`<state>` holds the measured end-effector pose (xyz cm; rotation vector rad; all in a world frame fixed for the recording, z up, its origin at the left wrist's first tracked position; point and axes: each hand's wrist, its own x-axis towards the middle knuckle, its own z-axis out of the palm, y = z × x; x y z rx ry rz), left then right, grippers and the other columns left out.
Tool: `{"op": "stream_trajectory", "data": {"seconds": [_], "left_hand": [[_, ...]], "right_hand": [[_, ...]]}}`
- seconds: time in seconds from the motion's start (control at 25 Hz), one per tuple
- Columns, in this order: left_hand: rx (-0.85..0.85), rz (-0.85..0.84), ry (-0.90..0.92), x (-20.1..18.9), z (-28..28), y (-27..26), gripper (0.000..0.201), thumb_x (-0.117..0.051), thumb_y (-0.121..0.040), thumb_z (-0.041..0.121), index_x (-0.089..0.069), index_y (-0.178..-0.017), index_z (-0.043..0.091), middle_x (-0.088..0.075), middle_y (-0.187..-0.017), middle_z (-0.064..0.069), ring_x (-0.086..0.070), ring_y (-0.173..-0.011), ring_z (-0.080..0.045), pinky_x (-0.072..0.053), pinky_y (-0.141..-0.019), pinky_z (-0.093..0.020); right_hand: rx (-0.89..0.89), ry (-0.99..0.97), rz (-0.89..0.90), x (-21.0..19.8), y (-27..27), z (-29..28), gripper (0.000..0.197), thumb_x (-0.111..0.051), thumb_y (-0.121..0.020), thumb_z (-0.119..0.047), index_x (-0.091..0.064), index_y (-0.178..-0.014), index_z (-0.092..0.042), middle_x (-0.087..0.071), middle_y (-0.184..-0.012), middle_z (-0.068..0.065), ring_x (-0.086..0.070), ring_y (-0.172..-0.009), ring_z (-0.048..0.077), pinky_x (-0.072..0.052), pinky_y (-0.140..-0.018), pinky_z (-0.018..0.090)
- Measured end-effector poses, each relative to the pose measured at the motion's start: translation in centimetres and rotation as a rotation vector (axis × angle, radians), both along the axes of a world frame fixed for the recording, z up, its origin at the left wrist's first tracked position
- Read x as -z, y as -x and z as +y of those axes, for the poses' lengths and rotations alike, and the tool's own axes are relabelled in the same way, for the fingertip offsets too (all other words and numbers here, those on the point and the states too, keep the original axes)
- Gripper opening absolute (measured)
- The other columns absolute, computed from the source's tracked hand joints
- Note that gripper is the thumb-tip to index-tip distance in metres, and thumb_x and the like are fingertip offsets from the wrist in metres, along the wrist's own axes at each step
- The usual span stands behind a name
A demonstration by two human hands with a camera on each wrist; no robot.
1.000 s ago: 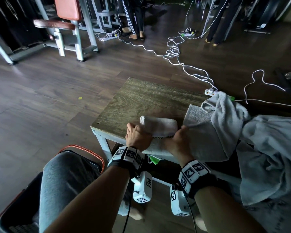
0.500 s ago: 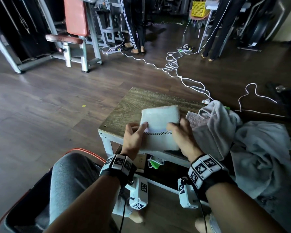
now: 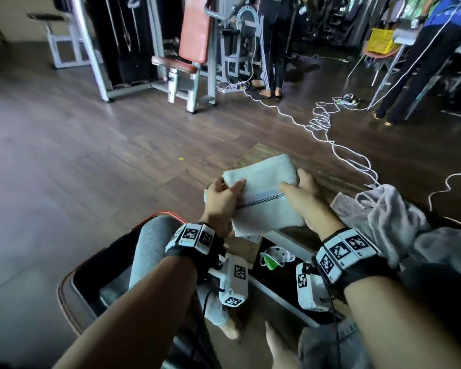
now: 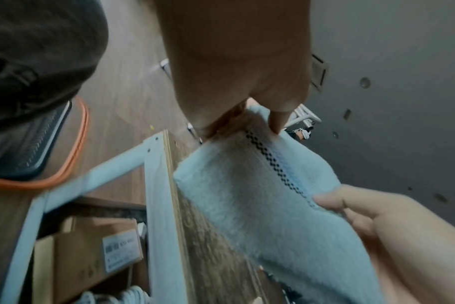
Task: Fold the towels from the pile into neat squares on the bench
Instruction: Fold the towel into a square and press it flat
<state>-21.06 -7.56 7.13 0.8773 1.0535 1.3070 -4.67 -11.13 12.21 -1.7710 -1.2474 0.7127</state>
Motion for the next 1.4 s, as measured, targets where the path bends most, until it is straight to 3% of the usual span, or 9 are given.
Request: {"op": "stream_trajectory", "data": {"seconds": [0.24,0.4,0.52,0.6,0.68,0.88,1.04,1.24,1.4], "left_hand": [[-0.301,0.497,0.121,3.4,-1.2,7.7,0.023,-0.054,-0.092,0.026,-0.061,-0.098,0.005,-0.065,-0.088,-0.006,-0.059,-0.080,-0.022,-0.042,-0.068,-0.026],[-0.387,0.519,0.321,8.0,-2.5,13.1,0.026,-0.046,-0.085,0.023,-0.062,-0.089,0.003,-0.067,-0.082,-0.014,-0.064,-0.074,-0.027,-0.042,-0.060,-0.026],[-0.336,0.507,0.477,12.8,-4.3,15.9,0.014,-0.050,-0.077,0.009,-0.060,-0.068,0.009,-0.060,-0.058,0.005,-0.057,-0.056,-0.011,-0.043,-0.051,-0.019],[-0.340,0.520,0.601,16.7,-5.0,17.8,0.020,-0.051,-0.070,0.019,-0.065,-0.082,0.010,-0.070,-0.077,-0.001,-0.066,-0.075,-0.017,-0.056,-0.070,-0.030],[-0.345,0.537,0.687,20.5,-4.7,19.7,0.033,-0.052,-0.070,0.024,-0.063,-0.097,0.007,-0.071,-0.096,-0.009,-0.065,-0.087,-0.021,-0.055,-0.080,-0.037],[-0.385,0.502,0.780,24.1,-0.9,22.8,0.044,-0.065,-0.080,0.017,-0.042,-0.117,0.012,-0.057,-0.104,-0.004,-0.057,-0.094,-0.020,-0.048,-0.079,-0.030],[-0.380,0.493,0.742,29.8,4.6,24.6,0.044,-0.066,-0.080,0.009,-0.042,-0.114,0.023,-0.057,-0.090,-0.002,-0.053,-0.065,-0.009,-0.043,-0.047,-0.019],[-0.332,0.395,0.734,37.9,9.2,25.1,0.024,-0.079,-0.072,0.003,-0.072,-0.095,0.000,-0.064,-0.071,0.002,-0.059,-0.074,-0.017,-0.050,-0.066,-0.022],[-0.208,0.522,0.797,42.0,9.9,25.5,0.023,-0.064,-0.087,0.004,-0.068,-0.109,-0.001,-0.066,-0.096,-0.008,-0.058,-0.088,-0.017,-0.052,-0.076,-0.027]], "right_hand": [[-0.143,0.088,-0.044,3.7,8.5,2.0,0.017,-0.055,-0.082,-0.020,-0.052,-0.097,-0.011,-0.060,-0.095,0.009,-0.052,-0.071,0.021,-0.033,-0.053,0.026],[-0.324,0.213,-0.091,7.7,14.7,3.9,0.048,-0.053,-0.084,-0.019,-0.040,-0.130,-0.018,-0.051,-0.132,0.010,-0.053,-0.112,0.030,-0.041,-0.090,0.034],[-0.482,0.382,-0.289,12.1,18.5,5.0,0.053,-0.052,-0.087,-0.018,-0.035,-0.137,-0.011,-0.050,-0.140,0.013,-0.051,-0.125,0.033,-0.041,-0.091,0.032],[-0.609,0.441,-0.409,15.1,21.0,5.8,0.055,-0.052,-0.086,-0.020,-0.036,-0.137,-0.007,-0.051,-0.139,0.017,-0.051,-0.126,0.034,-0.044,-0.099,0.036],[-0.692,0.492,-0.456,18.3,23.2,7.1,0.056,-0.052,-0.087,-0.024,-0.034,-0.138,-0.010,-0.050,-0.140,0.015,-0.050,-0.126,0.034,-0.043,-0.102,0.039],[-0.776,0.527,-0.504,23.8,25.5,11.8,0.034,-0.048,-0.085,-0.010,-0.038,-0.116,-0.017,-0.058,-0.106,0.011,-0.056,-0.084,0.031,-0.034,-0.060,0.032],[-0.752,0.422,-0.491,29.1,27.3,16.3,0.027,-0.046,-0.083,0.000,-0.043,-0.105,-0.016,-0.059,-0.091,0.011,-0.050,-0.065,0.024,-0.029,-0.048,0.030],[-0.814,0.468,-0.532,35.6,28.5,19.5,0.034,-0.052,-0.084,0.000,-0.063,-0.115,-0.007,-0.063,-0.116,0.017,-0.058,-0.109,0.032,-0.046,-0.083,0.030],[-0.836,0.599,-0.546,38.4,28.8,19.9,0.041,-0.051,-0.084,-0.003,-0.058,-0.125,-0.003,-0.059,-0.128,0.018,-0.055,-0.118,0.032,-0.047,-0.093,0.033]]}}
